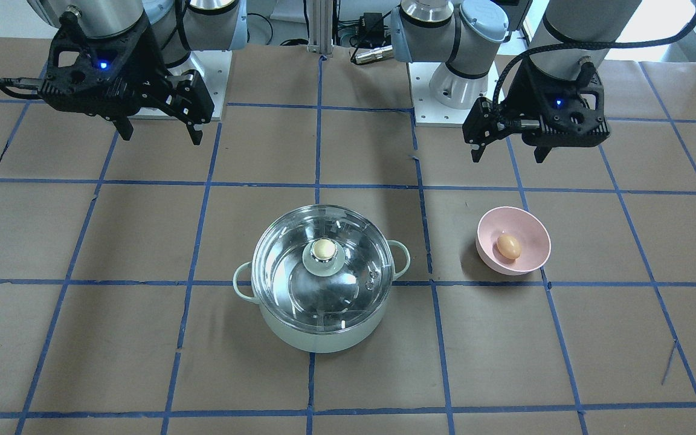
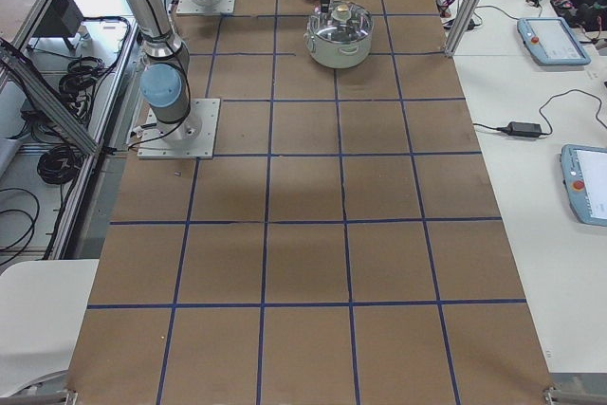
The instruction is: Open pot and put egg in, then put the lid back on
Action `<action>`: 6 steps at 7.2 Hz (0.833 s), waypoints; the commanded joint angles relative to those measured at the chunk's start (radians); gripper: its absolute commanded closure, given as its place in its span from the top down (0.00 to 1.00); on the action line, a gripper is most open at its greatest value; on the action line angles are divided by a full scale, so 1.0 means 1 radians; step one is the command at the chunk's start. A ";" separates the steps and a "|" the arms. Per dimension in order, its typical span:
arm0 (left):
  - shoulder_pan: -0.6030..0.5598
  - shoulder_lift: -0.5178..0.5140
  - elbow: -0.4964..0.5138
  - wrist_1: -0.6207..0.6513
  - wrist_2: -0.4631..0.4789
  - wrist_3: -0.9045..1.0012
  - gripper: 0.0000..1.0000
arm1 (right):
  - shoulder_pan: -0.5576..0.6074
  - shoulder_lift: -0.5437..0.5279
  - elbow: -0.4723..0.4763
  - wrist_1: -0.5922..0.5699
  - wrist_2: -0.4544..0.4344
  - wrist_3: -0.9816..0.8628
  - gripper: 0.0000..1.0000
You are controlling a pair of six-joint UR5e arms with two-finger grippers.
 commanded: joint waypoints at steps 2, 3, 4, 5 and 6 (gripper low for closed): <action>0.000 0.001 0.002 0.000 -0.004 0.002 1.00 | 0.000 0.000 0.000 0.000 0.000 0.000 1.00; 0.000 0.001 -0.010 -0.001 -0.001 0.003 1.00 | 0.000 0.000 0.000 0.000 0.000 0.000 1.00; 0.000 0.001 -0.004 0.000 -0.001 0.006 1.00 | 0.000 0.000 0.000 0.000 0.000 0.000 1.00; 0.012 0.000 -0.014 0.000 0.004 0.015 1.00 | 0.001 0.000 0.000 -0.002 -0.002 0.000 1.00; 0.053 -0.003 -0.027 -0.009 0.008 0.082 1.00 | 0.007 0.003 -0.002 -0.005 -0.002 -0.002 1.00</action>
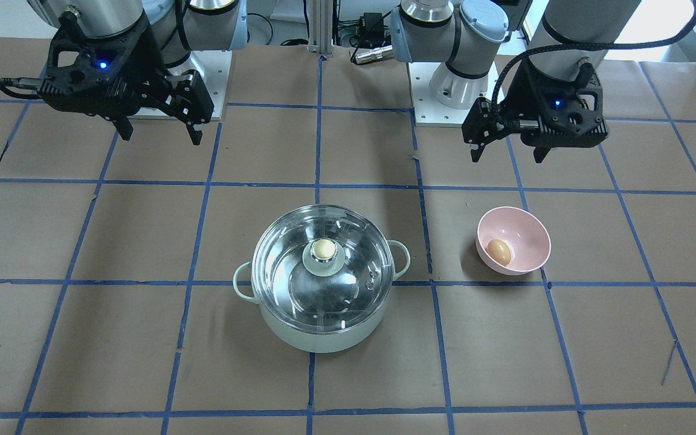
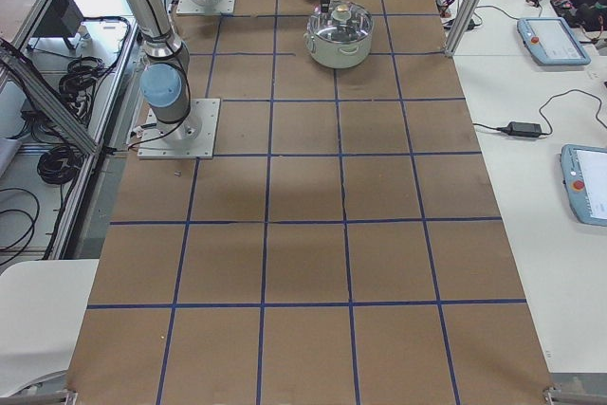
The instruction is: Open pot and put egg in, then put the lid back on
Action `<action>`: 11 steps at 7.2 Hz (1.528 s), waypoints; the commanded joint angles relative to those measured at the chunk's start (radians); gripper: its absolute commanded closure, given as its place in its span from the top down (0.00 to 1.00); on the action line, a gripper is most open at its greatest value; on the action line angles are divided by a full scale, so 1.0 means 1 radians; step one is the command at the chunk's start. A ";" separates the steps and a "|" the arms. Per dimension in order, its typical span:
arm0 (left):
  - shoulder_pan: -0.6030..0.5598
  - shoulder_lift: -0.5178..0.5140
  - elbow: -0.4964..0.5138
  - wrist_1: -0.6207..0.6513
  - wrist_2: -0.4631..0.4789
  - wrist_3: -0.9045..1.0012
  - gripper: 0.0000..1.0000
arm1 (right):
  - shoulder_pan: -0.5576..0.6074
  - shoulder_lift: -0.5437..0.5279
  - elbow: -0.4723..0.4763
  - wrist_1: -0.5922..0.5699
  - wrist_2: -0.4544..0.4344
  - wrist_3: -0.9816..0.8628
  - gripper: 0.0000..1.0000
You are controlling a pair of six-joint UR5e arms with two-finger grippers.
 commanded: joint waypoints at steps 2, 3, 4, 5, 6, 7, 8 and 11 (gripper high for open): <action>0.077 -0.023 -0.035 0.005 -0.001 0.077 1.00 | 0.021 0.055 -0.015 -0.050 0.002 0.016 1.00; 0.084 -0.024 -0.046 0.005 -0.004 0.092 1.00 | 0.034 0.104 -0.041 -0.070 0.006 0.016 1.00; 0.121 -0.024 -0.072 0.005 -0.003 0.097 1.00 | 0.069 0.178 -0.113 -0.083 0.006 0.019 1.00; 0.168 -0.023 -0.104 0.005 -0.009 0.097 1.00 | 0.105 0.260 -0.188 -0.093 0.006 0.025 1.00; 0.204 -0.029 -0.126 0.015 0.000 0.102 1.00 | 0.144 0.320 -0.234 -0.137 0.027 0.033 1.00; 0.212 -0.040 -0.143 0.028 0.000 0.099 1.00 | 0.187 0.356 -0.236 -0.196 0.063 0.063 1.00; 0.215 -0.059 -0.182 0.057 0.000 0.099 1.00 | 0.227 0.388 -0.233 -0.208 0.061 0.077 1.00; 0.229 -0.093 -0.287 0.223 0.000 0.100 0.98 | 0.297 0.441 -0.141 -0.299 0.030 0.174 0.99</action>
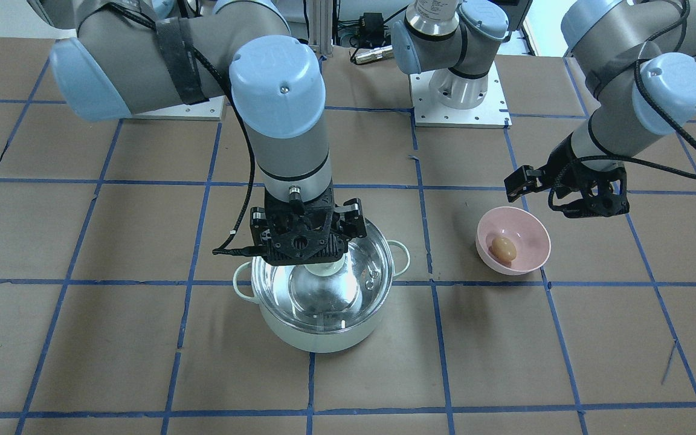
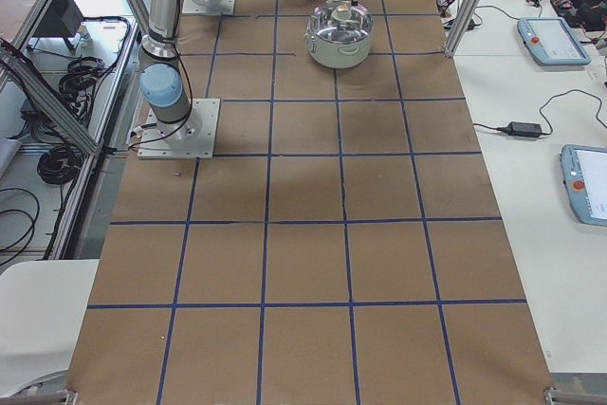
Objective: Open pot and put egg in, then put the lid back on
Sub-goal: 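Move the right gripper to the lid knob while the left descends over the bowl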
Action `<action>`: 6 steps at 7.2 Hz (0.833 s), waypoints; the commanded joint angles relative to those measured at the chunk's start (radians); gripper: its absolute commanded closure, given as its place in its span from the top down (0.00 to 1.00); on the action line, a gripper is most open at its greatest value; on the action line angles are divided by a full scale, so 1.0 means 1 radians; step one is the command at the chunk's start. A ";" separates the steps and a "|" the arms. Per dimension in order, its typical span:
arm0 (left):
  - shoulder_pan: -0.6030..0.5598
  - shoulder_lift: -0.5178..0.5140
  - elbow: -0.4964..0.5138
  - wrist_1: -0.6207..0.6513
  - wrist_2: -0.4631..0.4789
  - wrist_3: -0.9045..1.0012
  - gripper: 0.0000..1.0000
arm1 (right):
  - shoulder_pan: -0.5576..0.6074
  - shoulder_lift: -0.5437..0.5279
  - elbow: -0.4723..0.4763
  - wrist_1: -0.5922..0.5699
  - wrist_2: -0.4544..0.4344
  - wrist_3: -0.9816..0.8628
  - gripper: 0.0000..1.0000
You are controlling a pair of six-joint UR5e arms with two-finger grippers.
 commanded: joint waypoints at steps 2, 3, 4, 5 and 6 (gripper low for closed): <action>0.013 -0.033 -0.129 0.189 0.004 0.007 0.98 | 0.028 0.017 0.108 -0.082 -0.042 0.032 0.99; 0.019 -0.036 -0.182 0.258 0.005 0.010 0.98 | 0.028 0.018 0.105 -0.083 -0.036 0.038 0.98; 0.032 -0.050 -0.217 0.331 0.004 0.007 0.99 | 0.027 0.021 0.098 -0.084 -0.034 0.040 0.98; 0.030 -0.084 -0.225 0.367 0.002 0.010 0.98 | 0.027 0.026 0.096 -0.101 -0.030 0.049 0.98; 0.030 -0.128 -0.228 0.414 0.002 0.010 0.98 | 0.027 0.026 0.089 -0.102 -0.028 0.070 0.98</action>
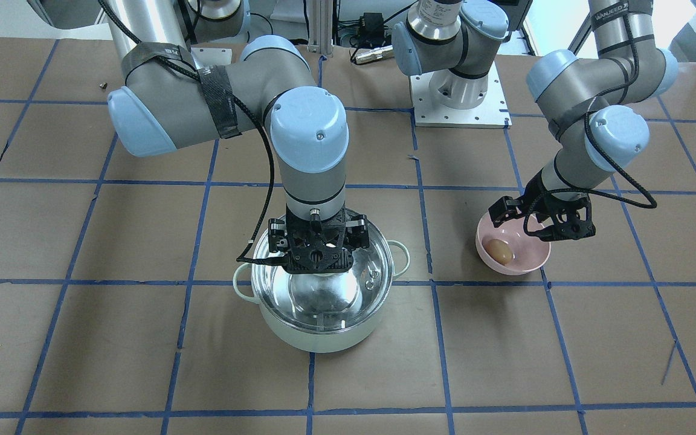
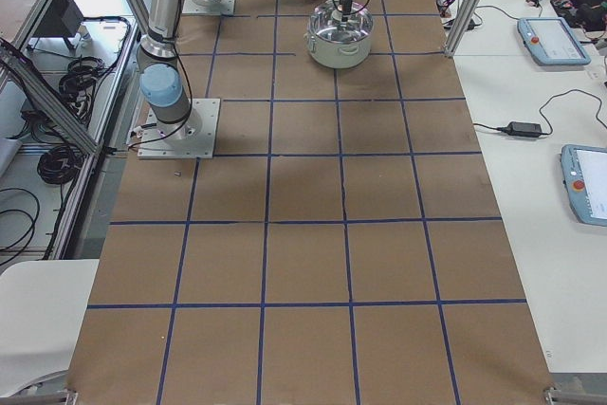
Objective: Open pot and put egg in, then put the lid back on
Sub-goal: 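Move the right gripper to the lid knob while the left descends over the bowl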
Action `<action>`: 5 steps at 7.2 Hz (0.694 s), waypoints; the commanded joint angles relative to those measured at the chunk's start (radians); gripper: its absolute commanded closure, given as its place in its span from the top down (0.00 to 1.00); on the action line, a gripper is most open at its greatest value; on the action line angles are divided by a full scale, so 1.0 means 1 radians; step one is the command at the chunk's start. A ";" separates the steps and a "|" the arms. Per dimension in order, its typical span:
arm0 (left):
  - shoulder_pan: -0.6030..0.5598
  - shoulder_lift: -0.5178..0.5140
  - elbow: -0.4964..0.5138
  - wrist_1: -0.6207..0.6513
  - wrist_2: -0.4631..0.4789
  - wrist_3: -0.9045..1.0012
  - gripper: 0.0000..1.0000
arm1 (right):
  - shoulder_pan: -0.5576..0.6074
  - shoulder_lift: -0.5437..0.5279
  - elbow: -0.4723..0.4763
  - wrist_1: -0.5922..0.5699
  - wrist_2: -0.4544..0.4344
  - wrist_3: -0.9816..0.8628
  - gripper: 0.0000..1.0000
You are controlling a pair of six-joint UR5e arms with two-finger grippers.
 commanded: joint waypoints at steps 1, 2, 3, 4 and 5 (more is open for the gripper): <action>0.001 -0.057 -0.006 0.075 -0.001 0.001 1.00 | 0.000 0.010 -0.024 -0.014 0.003 0.031 0.98; 0.000 -0.051 -0.012 0.075 -0.001 0.001 1.00 | 0.001 0.013 -0.021 -0.015 -0.002 0.031 0.98; 0.000 -0.052 -0.011 0.075 -0.001 0.001 1.00 | 0.000 0.011 -0.018 -0.014 -0.005 0.030 0.98; 0.000 -0.055 -0.011 0.075 -0.002 -0.002 1.00 | 0.000 0.010 -0.010 -0.014 -0.005 0.030 0.96; -0.002 -0.061 -0.006 0.077 -0.004 0.001 0.99 | 0.001 0.008 -0.007 -0.014 -0.008 0.030 0.82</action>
